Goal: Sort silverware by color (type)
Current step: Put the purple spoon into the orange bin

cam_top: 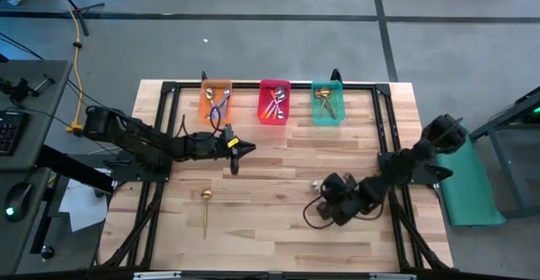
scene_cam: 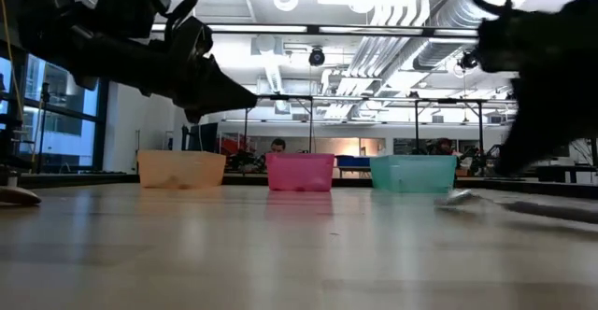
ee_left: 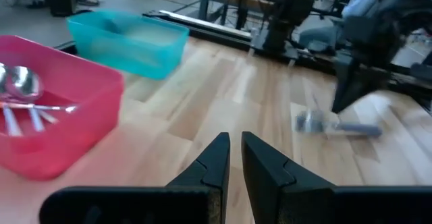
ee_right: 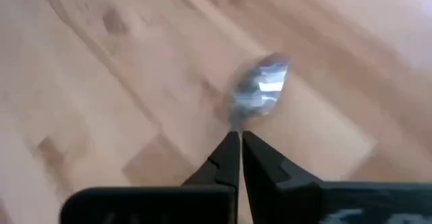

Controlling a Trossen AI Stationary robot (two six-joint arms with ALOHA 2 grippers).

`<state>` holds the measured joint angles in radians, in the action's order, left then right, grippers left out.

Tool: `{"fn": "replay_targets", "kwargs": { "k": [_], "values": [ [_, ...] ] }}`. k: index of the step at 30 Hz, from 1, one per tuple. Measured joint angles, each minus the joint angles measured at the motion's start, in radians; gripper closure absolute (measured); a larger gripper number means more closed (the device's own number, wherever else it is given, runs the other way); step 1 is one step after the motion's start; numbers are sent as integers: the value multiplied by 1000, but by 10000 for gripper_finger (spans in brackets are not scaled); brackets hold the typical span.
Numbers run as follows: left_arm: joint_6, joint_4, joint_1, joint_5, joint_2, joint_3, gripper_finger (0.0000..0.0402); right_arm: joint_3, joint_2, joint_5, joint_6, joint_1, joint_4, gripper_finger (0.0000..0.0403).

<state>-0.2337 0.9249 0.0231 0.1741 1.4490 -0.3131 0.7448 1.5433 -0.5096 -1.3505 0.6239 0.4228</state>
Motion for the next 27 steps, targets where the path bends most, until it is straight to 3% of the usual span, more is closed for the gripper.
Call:
{"fn": "replay_targets", "kwargs": {
  "k": [5, 10, 15, 22, 27],
  "values": [
    [-12, 130, -24, -33, 120, 0, 369, -76, -25, -56, 301, -130, -259, 403],
    [-63, 247, -39, -100, 216, -2, 369, -139, -25, 76, 518, -304, -511, 403],
    [-78, 246, -58, -144, 245, -10, 369, -90, -25, 224, 501, -335, -385, 395],
    [-69, 248, -64, -137, 244, -10, 369, 79, -11, 220, 289, -211, -35, 330],
    [-65, 248, -64, -136, 244, -10, 369, 167, 68, 185, 180, -153, 43, 292]
  ]
}}
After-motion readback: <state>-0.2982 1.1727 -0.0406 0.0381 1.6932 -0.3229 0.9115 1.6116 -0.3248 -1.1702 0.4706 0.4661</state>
